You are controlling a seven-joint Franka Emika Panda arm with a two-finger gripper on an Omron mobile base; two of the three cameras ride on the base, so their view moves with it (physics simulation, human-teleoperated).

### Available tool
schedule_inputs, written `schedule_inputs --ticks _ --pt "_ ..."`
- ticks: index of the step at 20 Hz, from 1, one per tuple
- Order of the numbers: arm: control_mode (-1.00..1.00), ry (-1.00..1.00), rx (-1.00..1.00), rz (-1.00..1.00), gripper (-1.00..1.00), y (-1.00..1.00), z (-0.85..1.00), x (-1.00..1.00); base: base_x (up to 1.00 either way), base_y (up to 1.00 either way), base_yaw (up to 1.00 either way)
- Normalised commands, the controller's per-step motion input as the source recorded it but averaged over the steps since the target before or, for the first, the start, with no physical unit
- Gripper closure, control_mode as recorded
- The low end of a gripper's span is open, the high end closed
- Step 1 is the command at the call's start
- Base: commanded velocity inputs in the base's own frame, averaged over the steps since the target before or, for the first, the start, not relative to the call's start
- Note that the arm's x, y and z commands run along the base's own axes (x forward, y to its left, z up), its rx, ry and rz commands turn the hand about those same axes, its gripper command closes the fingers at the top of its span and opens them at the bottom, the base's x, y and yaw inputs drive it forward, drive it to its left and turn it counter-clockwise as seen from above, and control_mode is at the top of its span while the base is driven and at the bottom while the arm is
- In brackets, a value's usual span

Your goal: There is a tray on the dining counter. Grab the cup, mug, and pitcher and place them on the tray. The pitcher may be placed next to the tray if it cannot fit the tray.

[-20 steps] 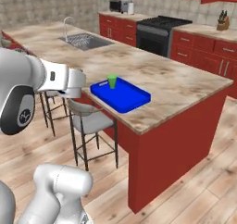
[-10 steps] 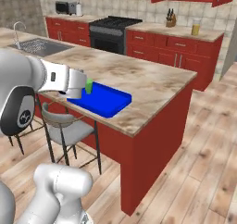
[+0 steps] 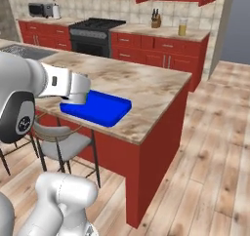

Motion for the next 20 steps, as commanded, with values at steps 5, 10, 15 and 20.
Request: schedule_inputs --ticks 5,10,15,20 --pt "1.0 0.0 0.0 0.0 1.0 0.0 0.0 0.0 0.22 0.44 -0.21" --pt "1.0 0.0 0.0 0.0 1.0 0.0 0.0 0.0 0.3 0.72 -0.13" --pt "1.0 0.0 0.0 0.0 1.0 0.0 0.0 0.0 0.47 0.52 -0.04" --pt "1.0 0.0 0.0 0.0 1.0 0.0 0.0 0.0 0.64 0.03 0.0"
